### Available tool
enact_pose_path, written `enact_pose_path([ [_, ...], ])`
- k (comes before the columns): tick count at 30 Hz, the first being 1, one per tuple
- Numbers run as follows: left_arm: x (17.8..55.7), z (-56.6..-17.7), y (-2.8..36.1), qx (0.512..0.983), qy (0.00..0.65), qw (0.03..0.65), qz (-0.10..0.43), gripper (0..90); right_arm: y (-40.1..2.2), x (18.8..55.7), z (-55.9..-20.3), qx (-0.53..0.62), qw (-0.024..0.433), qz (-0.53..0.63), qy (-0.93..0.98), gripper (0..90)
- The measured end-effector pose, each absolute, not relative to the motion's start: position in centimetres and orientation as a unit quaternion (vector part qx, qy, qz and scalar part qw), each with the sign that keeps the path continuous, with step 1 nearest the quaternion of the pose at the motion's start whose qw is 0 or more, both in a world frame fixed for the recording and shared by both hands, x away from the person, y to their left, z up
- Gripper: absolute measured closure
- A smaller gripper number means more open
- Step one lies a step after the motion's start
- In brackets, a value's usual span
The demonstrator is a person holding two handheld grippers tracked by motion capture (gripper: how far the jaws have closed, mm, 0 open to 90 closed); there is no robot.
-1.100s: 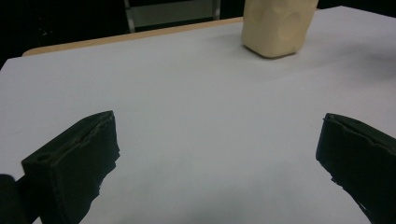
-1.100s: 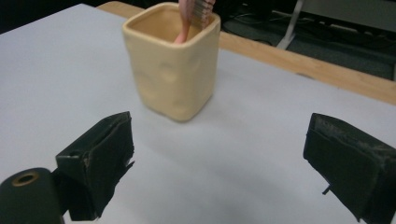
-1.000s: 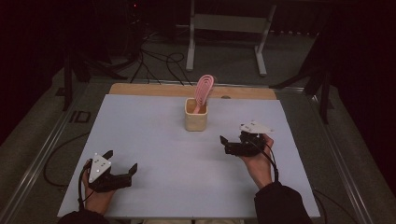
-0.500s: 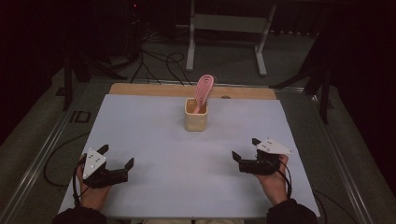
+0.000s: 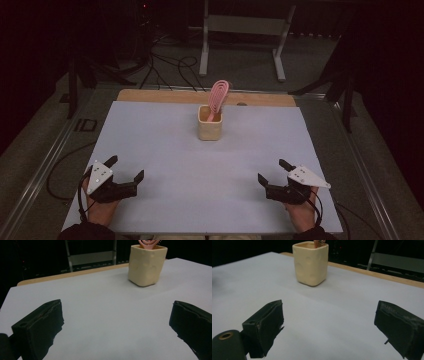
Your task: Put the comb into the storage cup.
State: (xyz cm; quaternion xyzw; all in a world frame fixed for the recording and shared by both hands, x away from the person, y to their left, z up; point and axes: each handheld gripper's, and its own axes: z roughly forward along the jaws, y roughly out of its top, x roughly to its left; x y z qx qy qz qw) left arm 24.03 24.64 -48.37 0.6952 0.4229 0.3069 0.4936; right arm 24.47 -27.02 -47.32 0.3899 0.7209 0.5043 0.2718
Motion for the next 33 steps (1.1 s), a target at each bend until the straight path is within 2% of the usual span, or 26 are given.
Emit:
enact_pose_path([
  [11, 23.6, -49.1, 24.9, 0.691, 0.423, 0.496, 0.310, 0.1, -28.0, 23.6, -48.4, 0.401, 0.279, 0.506, 0.711, 8.5],
  [33, 23.7, -49.9, 25.1, 0.704, 0.423, 0.480, 0.307, 0.1, -27.6, 24.3, -49.7, 0.414, 0.274, 0.466, 0.732, 8.4],
])
